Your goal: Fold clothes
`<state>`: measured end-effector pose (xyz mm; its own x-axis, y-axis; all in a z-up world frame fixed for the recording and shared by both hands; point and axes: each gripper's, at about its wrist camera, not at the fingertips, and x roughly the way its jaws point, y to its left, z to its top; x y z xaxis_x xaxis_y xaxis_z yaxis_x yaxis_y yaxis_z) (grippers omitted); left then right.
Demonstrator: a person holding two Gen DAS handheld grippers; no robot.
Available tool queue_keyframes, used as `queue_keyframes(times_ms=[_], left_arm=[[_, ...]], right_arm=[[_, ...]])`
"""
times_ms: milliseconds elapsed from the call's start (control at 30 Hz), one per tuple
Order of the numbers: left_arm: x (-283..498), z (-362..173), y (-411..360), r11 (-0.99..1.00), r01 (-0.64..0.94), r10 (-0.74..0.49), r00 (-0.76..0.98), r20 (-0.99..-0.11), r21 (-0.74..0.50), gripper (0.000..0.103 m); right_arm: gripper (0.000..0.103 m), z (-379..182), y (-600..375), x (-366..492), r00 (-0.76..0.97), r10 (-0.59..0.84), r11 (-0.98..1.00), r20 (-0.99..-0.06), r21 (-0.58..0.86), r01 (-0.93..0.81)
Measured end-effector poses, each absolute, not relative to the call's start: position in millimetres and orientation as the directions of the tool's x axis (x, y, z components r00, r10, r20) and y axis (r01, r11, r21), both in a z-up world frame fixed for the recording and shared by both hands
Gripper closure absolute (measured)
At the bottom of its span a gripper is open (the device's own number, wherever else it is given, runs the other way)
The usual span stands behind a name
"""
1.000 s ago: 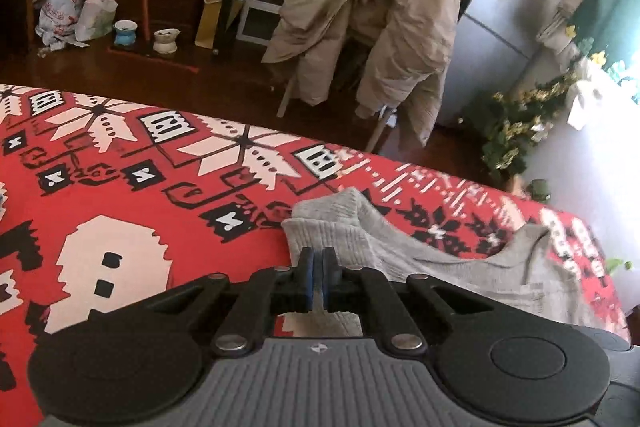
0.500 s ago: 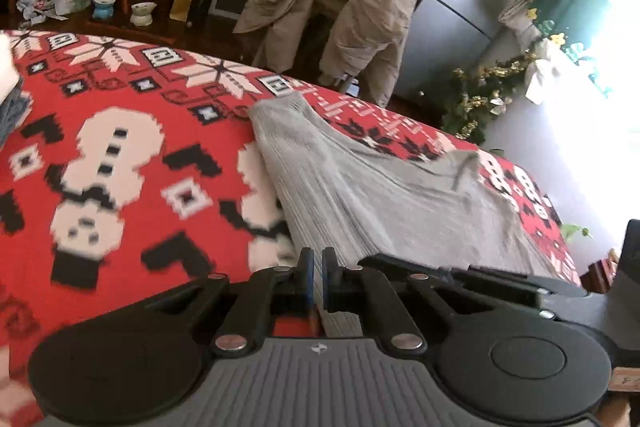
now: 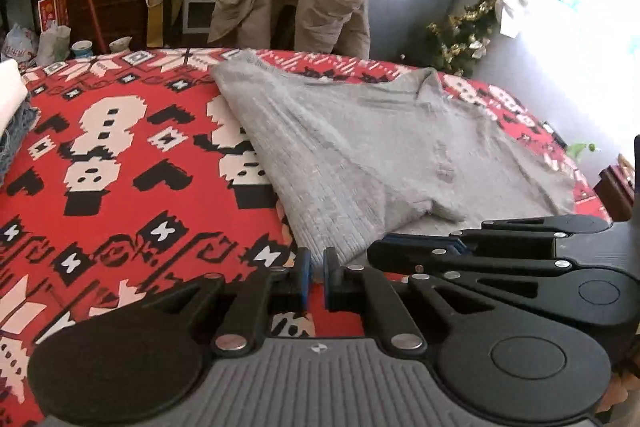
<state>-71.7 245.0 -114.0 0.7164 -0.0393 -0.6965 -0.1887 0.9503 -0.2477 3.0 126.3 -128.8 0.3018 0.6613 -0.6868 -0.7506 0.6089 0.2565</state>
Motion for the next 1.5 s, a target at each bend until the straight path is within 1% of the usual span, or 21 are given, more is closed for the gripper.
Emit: queue_keyframes(times_ms=[100,167,267,367,467,533,567,667,800,900,1067,1200,1267,1400,1433,1500], left_arm=[[-71,-110,245,0.948,-0.178,-0.053,0.733,-0.678,-0.266,0.098],[-62,-115,244,0.95,-0.186,-0.04,0.724,-0.689,-0.251,0.098],[-54,-122,241,0.957,-0.185,-0.028,0.705,-0.709,-0.222,0.098],[-60,-123,237,0.966,-0.178,-0.01,0.703,-0.711,-0.189,0.098],[-65,-124,233,0.971,-0.174,0.007,0.699,-0.715,-0.161,0.097],[-67,-121,235,0.969,-0.184,0.011,0.698,-0.716,-0.165,0.097],[-67,-118,237,0.965,-0.191,0.008,0.705,-0.709,-0.179,0.097],[-64,-106,249,0.946,-0.211,-0.011,0.738,-0.675,-0.246,0.097],[-39,-99,274,0.912,-0.263,-0.002,0.763,-0.646,-0.314,0.097],[-16,-98,300,0.872,-0.316,0.009,0.773,-0.634,-0.373,0.097],[24,-107,343,0.791,-0.411,0.036,0.77,-0.637,-0.453,0.097],[49,-118,372,0.729,-0.445,0.016,0.771,-0.637,-0.52,0.097],[57,-123,382,0.708,-0.449,0.003,0.773,-0.634,-0.545,0.097],[73,-133,388,0.711,-0.473,0.014,0.749,-0.663,-0.52,0.097],[74,-135,388,0.713,-0.474,0.018,0.749,-0.663,-0.516,0.097],[74,-134,390,0.711,-0.475,0.017,0.748,-0.663,-0.518,0.097]], right_arm=[[0.095,-120,123,4,0.324,0.678,0.604,-0.659,0.25,-0.757],[0.095,-115,123,11,0.341,0.684,0.61,-0.645,0.25,-0.752],[0.095,-118,127,26,0.372,0.661,0.638,-0.652,0.228,-0.735],[0.095,-127,124,34,0.383,0.627,0.66,-0.679,0.201,-0.724],[0.096,-130,112,27,0.37,0.634,0.642,-0.679,0.195,-0.741],[0.096,-132,107,22,0.365,0.63,0.638,-0.685,0.189,-0.747],[0.094,-131,105,20,0.359,0.631,0.637,-0.688,0.196,-0.745],[0.094,-120,104,21,0.352,0.662,0.626,-0.662,0.231,-0.745],[0.094,-99,121,41,0.343,0.717,0.596,-0.606,0.279,-0.753],[0.094,-91,145,64,0.33,0.737,0.582,-0.59,0.306,-0.754],[0.095,-87,196,103,0.331,0.719,0.595,-0.611,0.295,-0.748],[0.097,-96,231,136,0.283,0.722,0.596,-0.631,0.361,-0.717],[0.097,-105,245,149,0.283,0.706,0.615,-0.649,0.364,-0.7],[0.098,-127,262,165,0.261,0.682,0.638,-0.683,0.382,-0.669],[0.102,-131,265,167,0.263,0.676,0.643,-0.688,0.376,-0.667],[0.103,-135,267,167,0.273,0.676,0.645,-0.685,0.369,-0.669]])
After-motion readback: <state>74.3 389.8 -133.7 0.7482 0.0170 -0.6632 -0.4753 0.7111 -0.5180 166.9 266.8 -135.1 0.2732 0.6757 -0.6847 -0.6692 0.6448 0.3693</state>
